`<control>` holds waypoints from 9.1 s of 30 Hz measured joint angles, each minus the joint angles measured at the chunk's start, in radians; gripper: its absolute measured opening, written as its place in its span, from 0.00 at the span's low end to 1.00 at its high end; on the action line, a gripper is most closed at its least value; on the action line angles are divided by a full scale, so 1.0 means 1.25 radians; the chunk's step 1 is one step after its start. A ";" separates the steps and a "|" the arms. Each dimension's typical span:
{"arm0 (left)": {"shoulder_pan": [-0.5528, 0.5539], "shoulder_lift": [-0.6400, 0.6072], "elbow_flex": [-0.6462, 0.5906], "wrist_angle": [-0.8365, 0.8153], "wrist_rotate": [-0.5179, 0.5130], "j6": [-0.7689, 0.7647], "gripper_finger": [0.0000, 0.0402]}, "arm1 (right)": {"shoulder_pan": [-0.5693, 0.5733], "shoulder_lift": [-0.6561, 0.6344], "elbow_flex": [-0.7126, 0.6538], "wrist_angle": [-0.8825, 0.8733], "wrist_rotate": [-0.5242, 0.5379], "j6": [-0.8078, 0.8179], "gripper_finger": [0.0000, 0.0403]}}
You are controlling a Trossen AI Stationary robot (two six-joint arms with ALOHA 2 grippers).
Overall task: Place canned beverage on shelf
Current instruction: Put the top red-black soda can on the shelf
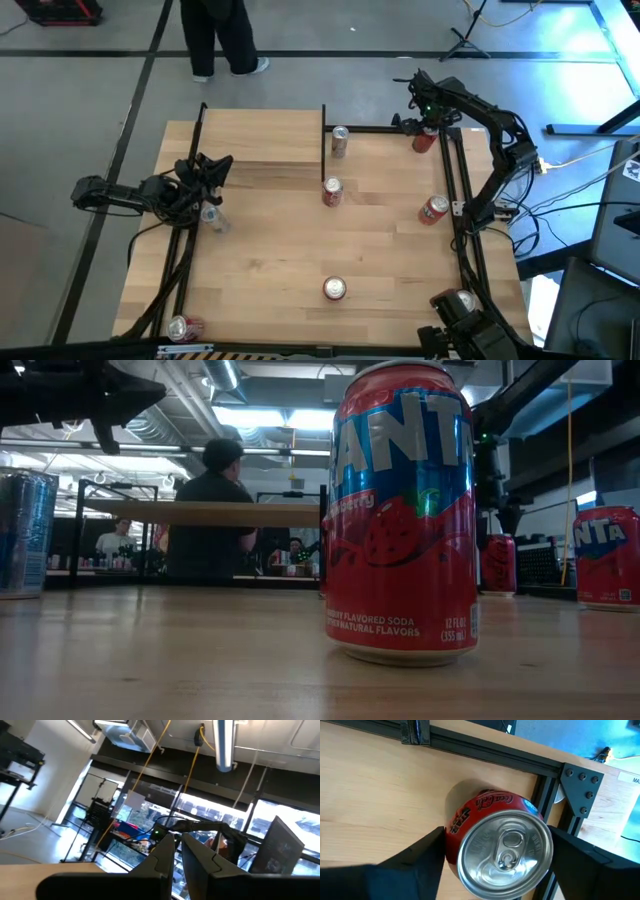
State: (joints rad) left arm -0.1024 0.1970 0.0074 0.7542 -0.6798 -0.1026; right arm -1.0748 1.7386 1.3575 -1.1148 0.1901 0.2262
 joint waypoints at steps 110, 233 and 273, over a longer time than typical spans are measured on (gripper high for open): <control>0.000 0.000 0.008 -0.025 -0.030 0.022 0.46 | 0.587 -0.110 -0.047 0.077 -0.070 0.139 0.92; 0.526 0.856 0.794 -0.844 0.465 0.069 0.55 | 0.550 0.277 0.781 0.064 -0.239 -0.130 0.66; 0.514 0.602 0.794 -0.852 0.443 0.051 0.52 | 0.534 0.338 0.772 0.157 -0.081 -0.128 0.66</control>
State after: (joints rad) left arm 0.5396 0.9493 1.0000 -0.3111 -0.1255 -0.0383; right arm -0.4068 2.1612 2.3230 -0.9180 0.0882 0.0662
